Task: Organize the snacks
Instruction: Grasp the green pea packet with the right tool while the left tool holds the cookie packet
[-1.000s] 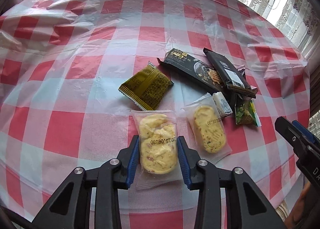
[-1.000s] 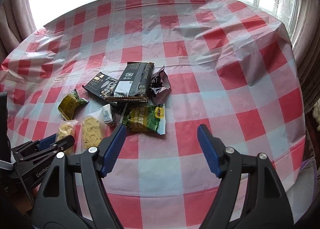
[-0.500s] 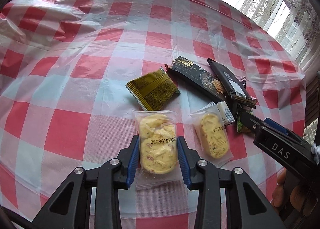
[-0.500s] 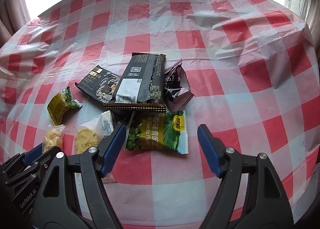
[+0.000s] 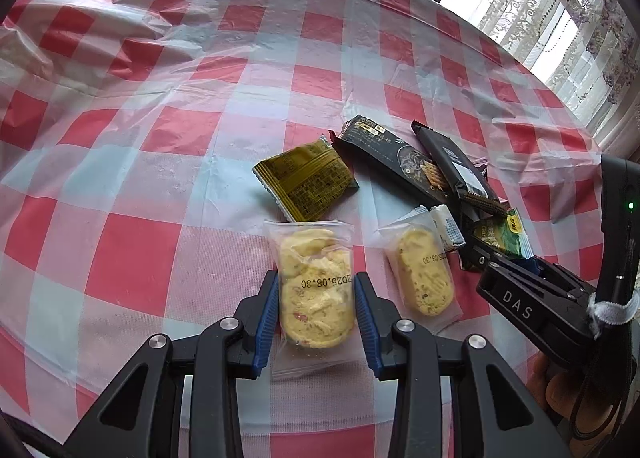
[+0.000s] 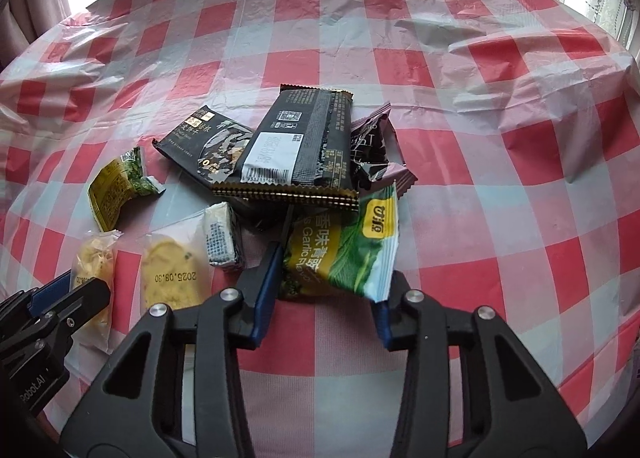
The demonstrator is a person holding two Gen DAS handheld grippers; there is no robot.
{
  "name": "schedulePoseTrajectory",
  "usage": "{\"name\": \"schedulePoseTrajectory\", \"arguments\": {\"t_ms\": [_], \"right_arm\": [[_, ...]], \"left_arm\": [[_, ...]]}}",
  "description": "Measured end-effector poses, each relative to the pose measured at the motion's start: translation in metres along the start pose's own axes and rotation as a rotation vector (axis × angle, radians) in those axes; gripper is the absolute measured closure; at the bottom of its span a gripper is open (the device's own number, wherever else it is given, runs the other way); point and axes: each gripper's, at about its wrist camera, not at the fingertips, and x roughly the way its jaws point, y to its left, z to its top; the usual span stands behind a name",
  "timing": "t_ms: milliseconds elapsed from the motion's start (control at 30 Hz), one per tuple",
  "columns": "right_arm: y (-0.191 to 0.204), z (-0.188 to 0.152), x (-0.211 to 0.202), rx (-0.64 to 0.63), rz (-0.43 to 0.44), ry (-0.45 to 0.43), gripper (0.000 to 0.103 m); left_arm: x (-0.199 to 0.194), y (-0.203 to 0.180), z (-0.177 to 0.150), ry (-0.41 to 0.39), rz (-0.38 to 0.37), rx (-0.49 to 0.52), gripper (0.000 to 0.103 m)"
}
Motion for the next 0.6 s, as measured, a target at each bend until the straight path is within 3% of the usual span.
{"name": "schedulePoseTrajectory", "arguments": {"t_ms": [133,600], "right_arm": [[-0.002,-0.004,-0.005,0.004,0.007,0.003,0.078],[-0.024,-0.025,-0.055,0.041,0.016,-0.038,0.082]], "left_arm": [[-0.003,0.0,-0.001,-0.01,0.001,-0.001,0.065],[-0.03,-0.008,-0.008,-0.061,-0.003,0.02,0.065]]}}
